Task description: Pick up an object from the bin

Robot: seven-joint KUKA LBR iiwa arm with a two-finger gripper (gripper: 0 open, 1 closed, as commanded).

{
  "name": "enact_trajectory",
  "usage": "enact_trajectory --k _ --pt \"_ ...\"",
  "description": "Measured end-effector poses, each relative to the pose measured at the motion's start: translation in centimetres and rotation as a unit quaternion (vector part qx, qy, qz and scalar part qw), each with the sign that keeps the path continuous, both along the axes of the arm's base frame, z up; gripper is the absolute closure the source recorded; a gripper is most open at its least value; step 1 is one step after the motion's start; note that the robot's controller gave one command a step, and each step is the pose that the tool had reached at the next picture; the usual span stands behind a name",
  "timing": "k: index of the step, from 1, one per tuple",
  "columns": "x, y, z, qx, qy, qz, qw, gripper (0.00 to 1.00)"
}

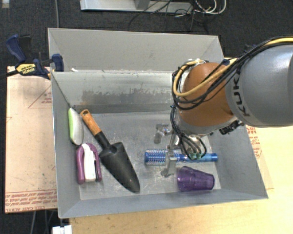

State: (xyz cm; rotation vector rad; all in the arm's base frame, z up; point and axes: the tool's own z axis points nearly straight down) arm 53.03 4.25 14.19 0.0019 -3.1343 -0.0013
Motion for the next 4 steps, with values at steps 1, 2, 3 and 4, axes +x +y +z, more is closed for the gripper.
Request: enact_trajectory --k 1,2,3,4 --pt "0.2 0.0 0.4 0.000 -0.0038 -0.001 1.0000 0.00" --pt "-1.2 -5.1 -6.1 0.001 -0.0031 0.056 0.9984 0.00" --pt "-1.6 -6.1 -7.2 0.001 -0.0006 0.063 0.9980 0.00" --pt "1.2 -2.1 -6.1 0.002 -0.0034 0.082 0.9966 1.00"
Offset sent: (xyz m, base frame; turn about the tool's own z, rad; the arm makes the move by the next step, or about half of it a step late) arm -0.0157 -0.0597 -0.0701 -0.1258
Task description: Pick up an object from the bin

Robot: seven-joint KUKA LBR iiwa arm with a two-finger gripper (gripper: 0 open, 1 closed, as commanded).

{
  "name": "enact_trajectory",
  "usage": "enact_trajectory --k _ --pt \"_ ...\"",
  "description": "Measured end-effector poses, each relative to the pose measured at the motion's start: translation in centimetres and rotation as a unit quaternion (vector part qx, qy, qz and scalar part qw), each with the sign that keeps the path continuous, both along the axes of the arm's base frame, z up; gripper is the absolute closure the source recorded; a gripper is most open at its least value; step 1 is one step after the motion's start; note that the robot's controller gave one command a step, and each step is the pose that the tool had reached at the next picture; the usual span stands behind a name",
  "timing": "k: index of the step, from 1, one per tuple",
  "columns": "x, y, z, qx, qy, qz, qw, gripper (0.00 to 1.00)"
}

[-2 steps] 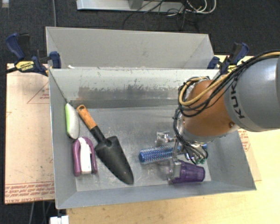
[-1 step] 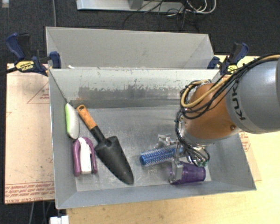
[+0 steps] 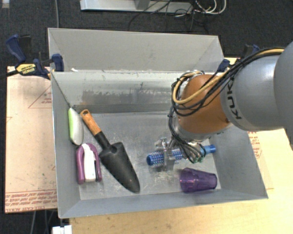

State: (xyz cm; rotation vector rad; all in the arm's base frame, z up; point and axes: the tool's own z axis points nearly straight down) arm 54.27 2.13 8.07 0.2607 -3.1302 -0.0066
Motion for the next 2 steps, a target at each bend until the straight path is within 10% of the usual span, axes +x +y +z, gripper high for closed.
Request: enact_trajectory --k 1,2 --pt "0.0 0.0 0.0 0.000 0.0000 0.000 1.0000 1.00" --pt "0.4 0.5 8.7 0.000 0.0020 -0.006 1.0000 1.00"
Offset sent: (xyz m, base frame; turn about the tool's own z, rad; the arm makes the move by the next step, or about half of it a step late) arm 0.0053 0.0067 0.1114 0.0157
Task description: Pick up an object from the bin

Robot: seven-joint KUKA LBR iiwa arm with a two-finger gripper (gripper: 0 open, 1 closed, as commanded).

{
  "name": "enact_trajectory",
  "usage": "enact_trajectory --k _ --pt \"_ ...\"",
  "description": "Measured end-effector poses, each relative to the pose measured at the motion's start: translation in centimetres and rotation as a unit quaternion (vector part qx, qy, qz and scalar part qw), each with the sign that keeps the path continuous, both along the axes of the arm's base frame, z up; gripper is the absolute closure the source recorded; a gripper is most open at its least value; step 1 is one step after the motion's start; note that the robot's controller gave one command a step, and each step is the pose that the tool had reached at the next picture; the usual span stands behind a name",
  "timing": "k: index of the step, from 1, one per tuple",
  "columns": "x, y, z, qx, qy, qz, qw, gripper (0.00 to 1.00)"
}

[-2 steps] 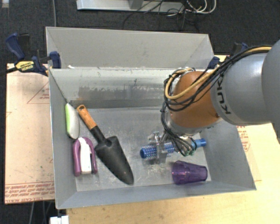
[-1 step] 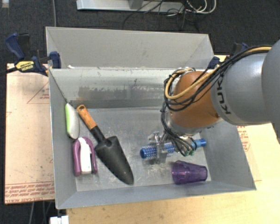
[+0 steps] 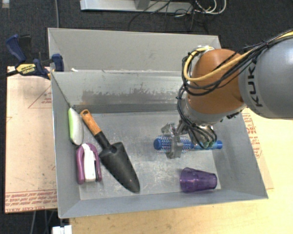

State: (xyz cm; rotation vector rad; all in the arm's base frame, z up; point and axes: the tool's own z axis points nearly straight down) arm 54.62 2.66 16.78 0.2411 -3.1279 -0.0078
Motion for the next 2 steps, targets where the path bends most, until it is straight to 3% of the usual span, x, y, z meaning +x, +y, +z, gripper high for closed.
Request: enact_trajectory --k 1,2 --pt "1.2 -0.6 -5.0 0.001 -0.0045 0.004 1.0000 1.00" --pt "1.3 -0.3 1.1 0.000 0.0011 0.005 1.0000 1.00"
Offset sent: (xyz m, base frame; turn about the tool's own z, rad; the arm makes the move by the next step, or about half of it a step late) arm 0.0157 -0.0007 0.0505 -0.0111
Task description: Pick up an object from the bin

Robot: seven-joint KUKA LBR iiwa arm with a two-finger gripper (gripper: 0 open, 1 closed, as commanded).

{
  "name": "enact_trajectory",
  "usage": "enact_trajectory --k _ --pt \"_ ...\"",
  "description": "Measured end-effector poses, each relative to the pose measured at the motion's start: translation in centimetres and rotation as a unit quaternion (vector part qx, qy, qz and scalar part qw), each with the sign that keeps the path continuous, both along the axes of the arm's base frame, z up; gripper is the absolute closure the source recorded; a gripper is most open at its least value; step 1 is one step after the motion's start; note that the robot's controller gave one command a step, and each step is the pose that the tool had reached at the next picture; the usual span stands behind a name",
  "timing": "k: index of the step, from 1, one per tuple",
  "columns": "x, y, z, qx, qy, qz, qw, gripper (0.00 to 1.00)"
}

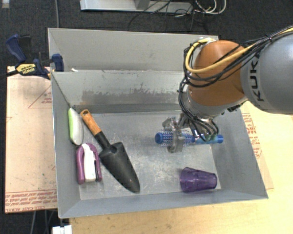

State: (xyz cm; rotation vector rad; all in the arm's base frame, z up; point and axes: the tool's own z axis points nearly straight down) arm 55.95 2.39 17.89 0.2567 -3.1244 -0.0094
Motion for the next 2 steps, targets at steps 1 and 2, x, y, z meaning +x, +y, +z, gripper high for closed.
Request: enact_trajectory --k 1,2 --pt "1.21 -0.20 -10.96 0.002 -0.0060 -0.016 0.9999 1.00" --pt "1.21 -0.20 -10.96 0.002 -0.0060 -0.016 0.9999 1.00"
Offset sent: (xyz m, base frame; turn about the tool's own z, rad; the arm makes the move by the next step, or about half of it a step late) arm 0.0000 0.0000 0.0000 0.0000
